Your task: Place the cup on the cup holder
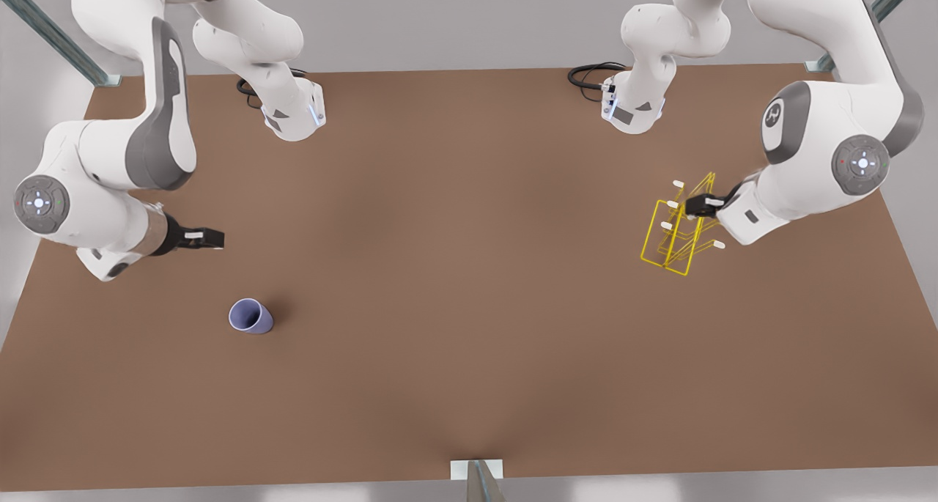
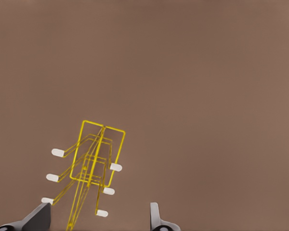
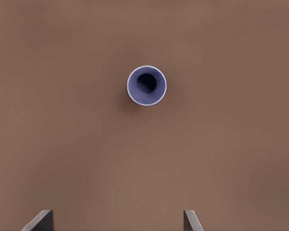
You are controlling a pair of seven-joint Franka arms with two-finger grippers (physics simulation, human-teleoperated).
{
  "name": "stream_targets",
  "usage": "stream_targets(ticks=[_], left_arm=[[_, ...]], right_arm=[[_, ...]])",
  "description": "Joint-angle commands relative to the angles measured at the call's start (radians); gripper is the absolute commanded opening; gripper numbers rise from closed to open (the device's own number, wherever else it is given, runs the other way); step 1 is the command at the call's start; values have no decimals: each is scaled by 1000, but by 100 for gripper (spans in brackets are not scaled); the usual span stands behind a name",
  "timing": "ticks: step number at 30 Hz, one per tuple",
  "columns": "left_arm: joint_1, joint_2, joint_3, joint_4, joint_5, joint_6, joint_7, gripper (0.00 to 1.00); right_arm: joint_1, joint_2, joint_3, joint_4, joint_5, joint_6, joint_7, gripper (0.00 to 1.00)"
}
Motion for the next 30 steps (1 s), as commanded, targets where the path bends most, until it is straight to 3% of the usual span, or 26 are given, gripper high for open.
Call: stream_targets(ticks=[1, 3, 9, 10, 15, 18, 30], left_arm=[[1, 5, 1, 8, 0, 75, 33, 100], [5, 15, 5, 8, 0, 75, 38, 100], [5, 5, 2, 5, -6, 43, 39, 100], [5, -2, 1, 5, -6, 40, 39, 100], [4, -4, 2, -3, -6, 28, 41, 100], [4, -12, 2, -5, 6, 17, 41, 100], [4, -24, -3, -5, 7, -4, 39, 100]], right_arm=[[-5, -22, 2, -18, -1, 160, 27, 100], [-6, -11, 3, -15, 2, 167, 28, 100], [4, 265, 5, 187, 13, 166, 30, 100], [3, 283, 39, 189, 10, 167, 31, 100], [18, 293, 68, 32, 7, 295, 53, 100], [6, 374, 66, 40, 4, 371, 54, 100], [-14, 429, 66, -33, -44, 483, 53, 100]])
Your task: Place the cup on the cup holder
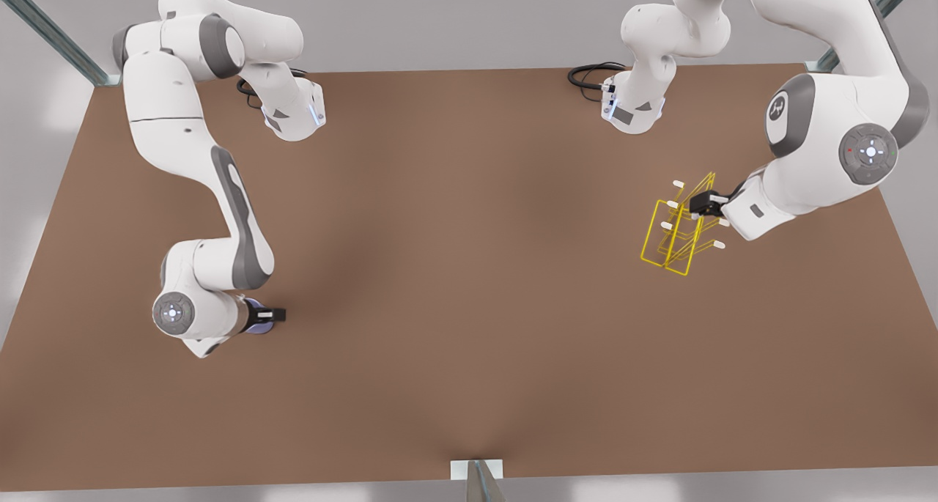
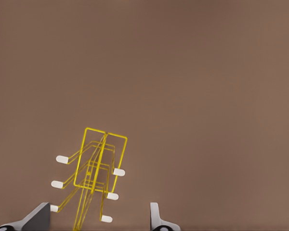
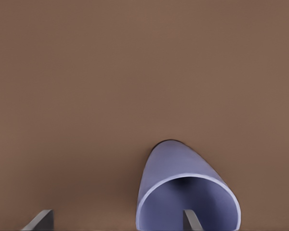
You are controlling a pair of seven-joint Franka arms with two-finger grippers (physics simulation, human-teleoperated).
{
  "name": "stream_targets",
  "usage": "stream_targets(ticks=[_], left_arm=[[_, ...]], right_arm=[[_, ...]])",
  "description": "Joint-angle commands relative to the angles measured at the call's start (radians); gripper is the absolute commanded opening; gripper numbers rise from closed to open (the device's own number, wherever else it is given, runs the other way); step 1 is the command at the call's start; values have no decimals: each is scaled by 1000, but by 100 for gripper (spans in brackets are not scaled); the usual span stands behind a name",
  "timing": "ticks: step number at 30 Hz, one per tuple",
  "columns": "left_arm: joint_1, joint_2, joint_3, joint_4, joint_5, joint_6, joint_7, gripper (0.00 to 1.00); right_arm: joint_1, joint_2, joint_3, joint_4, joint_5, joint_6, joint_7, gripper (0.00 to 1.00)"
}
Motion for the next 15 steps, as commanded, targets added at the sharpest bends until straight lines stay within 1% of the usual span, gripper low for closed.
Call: stream_targets(ticks=[1, 6, 8, 9, 11, 13, 14, 15], left_arm=[[1, -4, 0, 0, 1, -19, 7, 100], [1, -1, 0, -1, 1, -19, 5, 100], [1, -1, 0, 0, 1, -19, 5, 100], [1, -1, 0, 0, 1, -19, 5, 100], [1, -1, 0, 0, 1, -19, 5, 100], [1, -1, 0, -1, 1, -19, 5, 100], [1, 0, 0, 0, 1, -20, 5, 100], [1, -1, 0, 0, 1, -22, 5, 100]], right_arm=[[-4, 0, 1, -23, -8, 56, 11, 100], [-4, -5, 4, -57, -8, 54, 13, 100], [-4, 1, 4, -66, -8, 91, 13, 100], [-4, 4, 4, -75, -8, 91, 13, 95], [-17, 9, 4, -74, -35, 122, 11, 80], [-18, 14, 4, -74, -42, 122, 13, 51], [-24, 15, 4, -72, -43, 128, 13, 34], [-30, 20, 4, -72, -43, 134, 13, 30]])
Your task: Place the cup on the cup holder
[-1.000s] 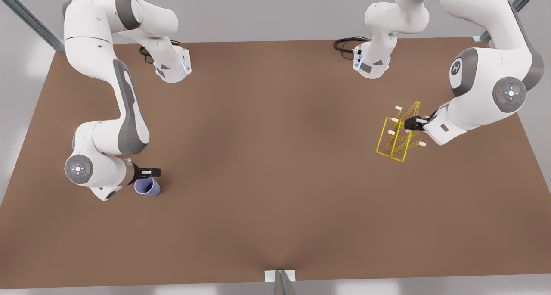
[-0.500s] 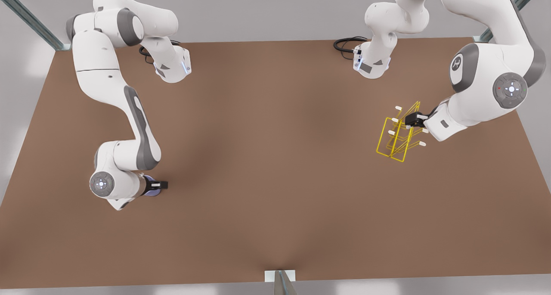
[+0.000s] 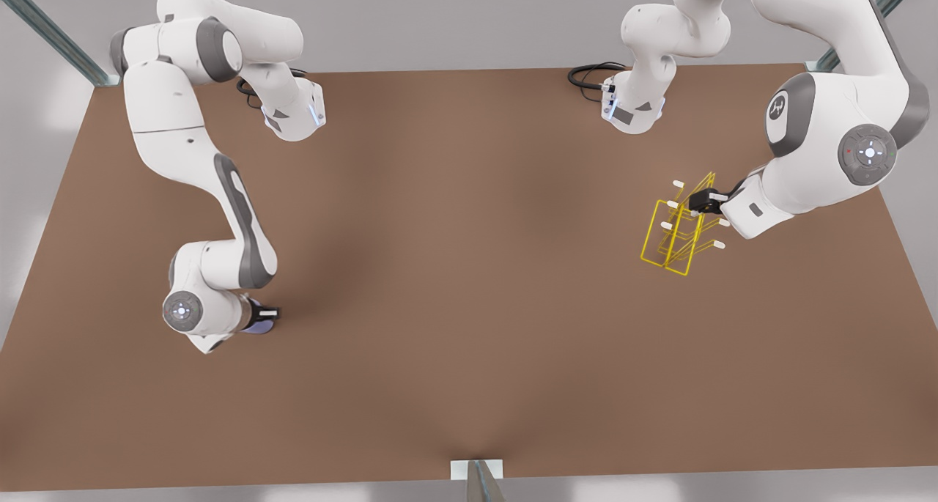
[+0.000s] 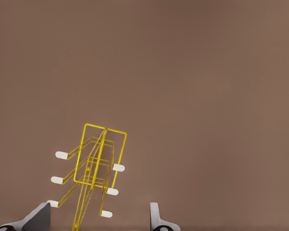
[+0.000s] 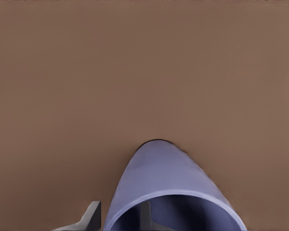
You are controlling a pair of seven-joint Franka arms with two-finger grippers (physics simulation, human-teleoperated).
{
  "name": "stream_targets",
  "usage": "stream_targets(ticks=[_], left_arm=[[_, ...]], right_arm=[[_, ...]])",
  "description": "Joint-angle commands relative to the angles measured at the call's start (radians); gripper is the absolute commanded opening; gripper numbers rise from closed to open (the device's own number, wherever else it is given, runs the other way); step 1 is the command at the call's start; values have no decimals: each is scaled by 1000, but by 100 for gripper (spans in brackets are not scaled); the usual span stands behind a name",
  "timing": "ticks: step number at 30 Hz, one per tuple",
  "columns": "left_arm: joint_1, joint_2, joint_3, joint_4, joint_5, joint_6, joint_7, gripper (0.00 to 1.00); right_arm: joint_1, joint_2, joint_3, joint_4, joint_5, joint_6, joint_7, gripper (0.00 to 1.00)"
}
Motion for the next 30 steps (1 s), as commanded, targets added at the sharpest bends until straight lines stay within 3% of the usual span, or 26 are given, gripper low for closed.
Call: stream_targets(ticks=[1, 4, 8, 12, 15, 17, 21, 25, 26, 27, 29, 30], left_arm=[[0, 0, 2, -1, 0, -4, 2, 100], [0, 0, 0, -1, 0, -6, 2, 100], [0, 0, 0, 1, 0, -6, 2, 100], [0, 2, 0, -1, 0, -4, 2, 100], [0, 2, 0, 1, 0, -12, 2, 100], [0, -3, -1, 10, -9, -15, -1, 100], [0, -1, 0, 8, -10, -21, 4, 100], [0, 3, 3, 7, -9, -15, 4, 100], [0, 5, 3, 5, -9, -14, 4, 100], [0, 5, 2, 5, -9, -14, 4, 100], [0, 5, 3, 4, -10, -14, 4, 100], [0, 6, 3, 4, -9, -14, 4, 100]], right_arm=[[-5, 1, 3, 2, -19, 34, 11, 28], [-20, -1, 34, 3, -17, 26, 11, 21], [-26, -16, 37, 8, -17, 24, 11, 21], [-5, -93, 136, 68, 0, -45, 126, 21], [138, -84, 150, 180, 150, -109, 310, 21], [161, -56, 163, 207, 394, -88, 326, 21], [250, 36, 279, 224, 737, 202, 320, 21], [360, 201, 299, 457, 1003, 245, 324, 21], [403, 238, 345, 490, 1086, 383, 329, 21], [437, 290, 400, 531, 1092, 503, 341, 21], [509, 387, 411, 654, 1084, 511, 402, 21], [512, 412, 472, 658, 1080, 511, 392, 21]])
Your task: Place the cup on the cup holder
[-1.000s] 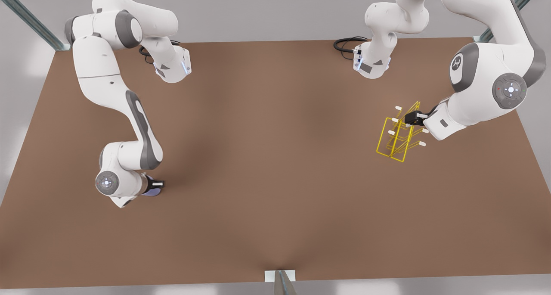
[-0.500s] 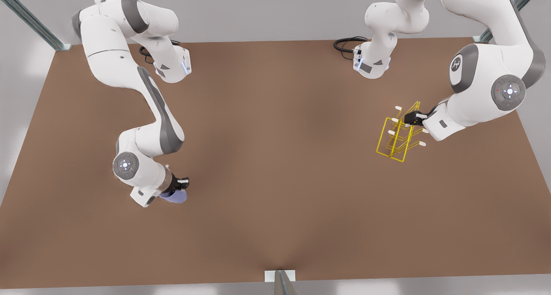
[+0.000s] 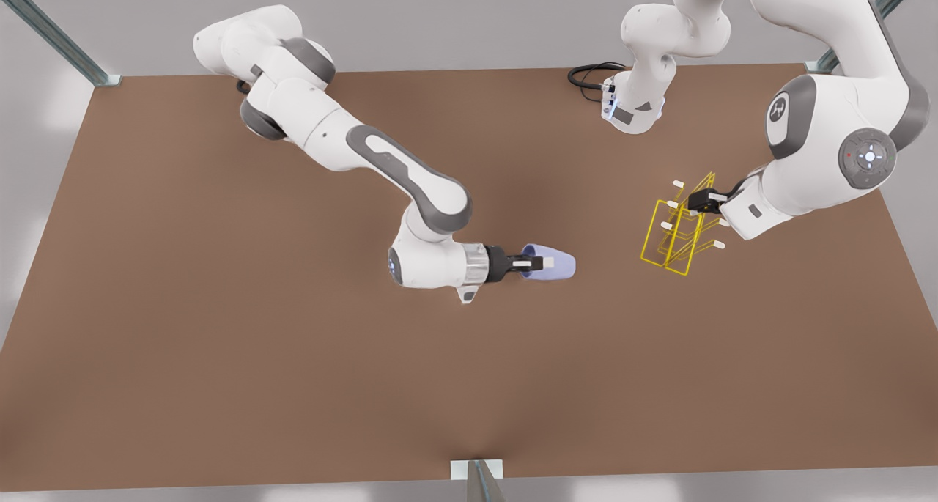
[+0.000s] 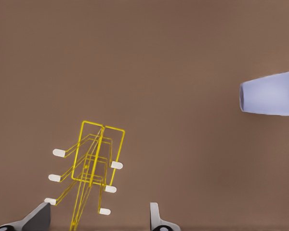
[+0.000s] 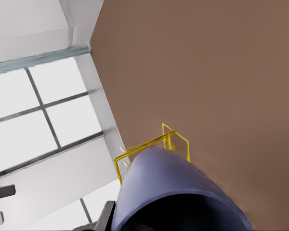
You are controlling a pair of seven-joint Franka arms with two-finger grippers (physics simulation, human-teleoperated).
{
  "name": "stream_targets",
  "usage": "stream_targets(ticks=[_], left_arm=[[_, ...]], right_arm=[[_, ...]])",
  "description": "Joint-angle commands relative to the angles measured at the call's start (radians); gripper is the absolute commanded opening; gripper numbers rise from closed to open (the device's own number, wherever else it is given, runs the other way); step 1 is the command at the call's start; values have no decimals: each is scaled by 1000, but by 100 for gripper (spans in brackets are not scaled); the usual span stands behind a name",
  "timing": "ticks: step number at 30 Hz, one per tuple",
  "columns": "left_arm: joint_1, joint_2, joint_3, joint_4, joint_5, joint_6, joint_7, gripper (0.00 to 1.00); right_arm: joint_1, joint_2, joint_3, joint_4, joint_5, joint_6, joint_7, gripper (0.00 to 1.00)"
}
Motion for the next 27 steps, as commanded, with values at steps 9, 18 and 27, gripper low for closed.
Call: stream_targets(ticks=[9, 18, 27], left_arm=[[0, 3, 0, 0, 1, 0, 2, 100], [0, 3, 0, 0, 1, -3, 2, 100], [-14, 7, -10, 2, 2, -57, -124, 100]], right_arm=[[147, 240, 132, 126, -148, 336, 199, 21], [187, 301, 142, 118, -169, 419, 253, 85], [46, 166, 118, -115, -248, 347, 293, 100]])
